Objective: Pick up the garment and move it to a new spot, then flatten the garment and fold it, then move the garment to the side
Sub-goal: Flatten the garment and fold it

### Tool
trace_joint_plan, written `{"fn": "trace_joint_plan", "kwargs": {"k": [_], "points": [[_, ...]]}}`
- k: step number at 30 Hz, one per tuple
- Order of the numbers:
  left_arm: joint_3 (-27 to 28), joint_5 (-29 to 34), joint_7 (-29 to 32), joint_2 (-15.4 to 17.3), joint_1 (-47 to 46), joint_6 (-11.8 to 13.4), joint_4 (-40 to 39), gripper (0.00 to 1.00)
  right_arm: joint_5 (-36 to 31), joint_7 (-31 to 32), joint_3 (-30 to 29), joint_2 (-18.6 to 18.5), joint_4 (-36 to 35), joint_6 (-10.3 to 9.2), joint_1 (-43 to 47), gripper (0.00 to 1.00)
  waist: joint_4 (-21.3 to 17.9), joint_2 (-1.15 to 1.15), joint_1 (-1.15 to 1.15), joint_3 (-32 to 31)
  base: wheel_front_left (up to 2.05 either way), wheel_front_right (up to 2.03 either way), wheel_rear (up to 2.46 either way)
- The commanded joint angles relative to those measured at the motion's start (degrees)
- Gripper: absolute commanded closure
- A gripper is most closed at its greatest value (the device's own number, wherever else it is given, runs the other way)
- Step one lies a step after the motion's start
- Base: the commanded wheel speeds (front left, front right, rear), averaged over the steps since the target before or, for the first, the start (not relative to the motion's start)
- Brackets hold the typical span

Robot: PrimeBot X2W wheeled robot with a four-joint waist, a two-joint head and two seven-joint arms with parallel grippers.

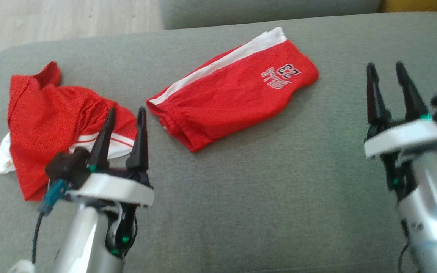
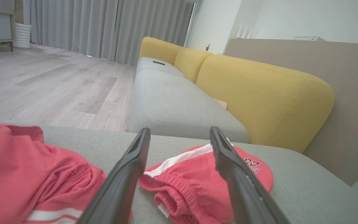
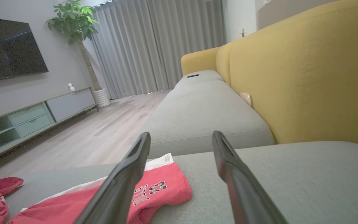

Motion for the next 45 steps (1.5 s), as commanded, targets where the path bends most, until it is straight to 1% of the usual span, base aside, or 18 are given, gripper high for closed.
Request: {"fn": "trace_joint_plan", "kwargs": {"k": [1,6,7,8,9,10,16,20,23,25,29,32,34,37,41,45], "points": [[2.9,-0.1,-0.3,1.0,0.3,0.3,-3.1,0.00,-3.1,-0.6,-2.6,2.5,-4.8,-0.05,2.4,0.00,-1.4,0.00,0.01,-0.8,0.00,0.00,0.00],[3.3,-0.7,-0.3,1.0,4.1,0.6,-5.2,0.00,-8.4,-0.6,-7.5,8.0,-10.4,-0.05,10.0,0.00,-2.4,0.00,0.01,-1.5,0.00,0.00,0.00],[3.3,-0.7,-0.3,1.0,4.7,0.6,-5.4,0.00,-9.3,-0.6,-7.9,8.8,-11.2,-0.05,11.1,0.00,-2.5,0.00,0.01,-1.6,0.00,0.00,0.00],[3.3,-0.7,-0.3,1.0,4.7,0.6,-5.4,0.00,-9.3,-0.6,-7.9,8.8,-11.2,-0.05,11.1,0.00,-2.5,0.00,0.01,-1.6,0.00,0.00,0.00],[3.2,-0.6,-0.3,1.0,5.9,0.6,-5.7,0.00,-10.3,-0.6,-9.0,10.1,-12.5,-0.05,13.0,0.00,-2.7,0.00,0.01,-1.7,0.00,0.00,0.00],[3.0,-0.6,-0.3,1.0,6.3,0.6,-5.9,0.00,-10.6,-0.6,-9.5,10.7,-13.0,-0.05,13.8,0.00,-2.7,0.00,0.01,-1.7,0.00,0.00,0.00],[2.5,-0.7,-0.3,1.0,6.9,0.5,-6.3,0.00,-12.4,0.2,-10.3,12.2,-15.5,-0.05,16.0,0.00,-2.7,0.00,0.01,-1.1,0.00,0.00,0.00],[1.7,-0.9,-0.3,1.0,5.8,0.4,-6.2,0.00,-12.6,1.6,-11.0,12.6,-16.9,-0.05,16.0,0.00,-1.6,0.00,0.01,0.1,0.00,0.00,0.00],[1.0,-0.9,-0.3,1.0,4.7,0.3,-6.2,0.00,-9.9,3.6,-11.3,12.7,-17.1,-0.05,14.4,0.00,-0.4,0.00,0.01,1.5,0.00,0.00,0.00],[0.5,-0.9,-0.3,1.0,4.0,0.2,-6.2,0.00,-7.3,5.9,-12.0,12.7,-16.5,-0.05,12.7,0.00,0.7,0.00,0.01,2.6,0.00,0.00,0.00],[-0.4,-1.5,-0.3,1.0,2.8,0.3,-6.0,0.00,-1.4,11.8,-14.7,12.8,-13.6,-0.05,8.2,0.00,3.4,0.00,0.01,4.8,0.00,0.00,0.00],[-1.5,-2.1,-0.3,1.0,2.2,0.4,-5.7,0.00,3.2,16.0,-17.6,12.8,-9.9,-0.05,4.4,0.00,5.6,0.00,0.01,6.2,0.00,0.00,0.00],[-2.3,-2.5,-0.3,1.0,2.0,0.5,-5.5,0.00,7.2,19.1,-19.8,12.8,-6.2,-0.05,1.8,0.00,7.0,0.00,0.01,7.0,0.00,0.00,0.00],[-3.1,-3.0,-0.3,1.0,1.7,0.7,-5.2,0.00,10.9,22.7,-23.4,12.8,0.1,-0.05,-2.1,0.00,9.0,0.00,0.01,7.8,0.00,0.00,0.00],[-4.2,-3.6,-0.3,1.0,1.3,0.8,-5.2,0.00,12.8,26.2,-27.3,12.8,8.5,-0.05,-6.9,0.00,11.5,0.00,0.01,8.4,0.00,0.00,0.00],[-5.3,-4.1,-0.3,1.0,0.8,1.0,-5.4,0.00,12.4,28.0,-30.3,12.8,14.4,-0.05,-11.1,0.00,13.7,0.00,0.01,9.2,0.00,0.00,0.00]]}}
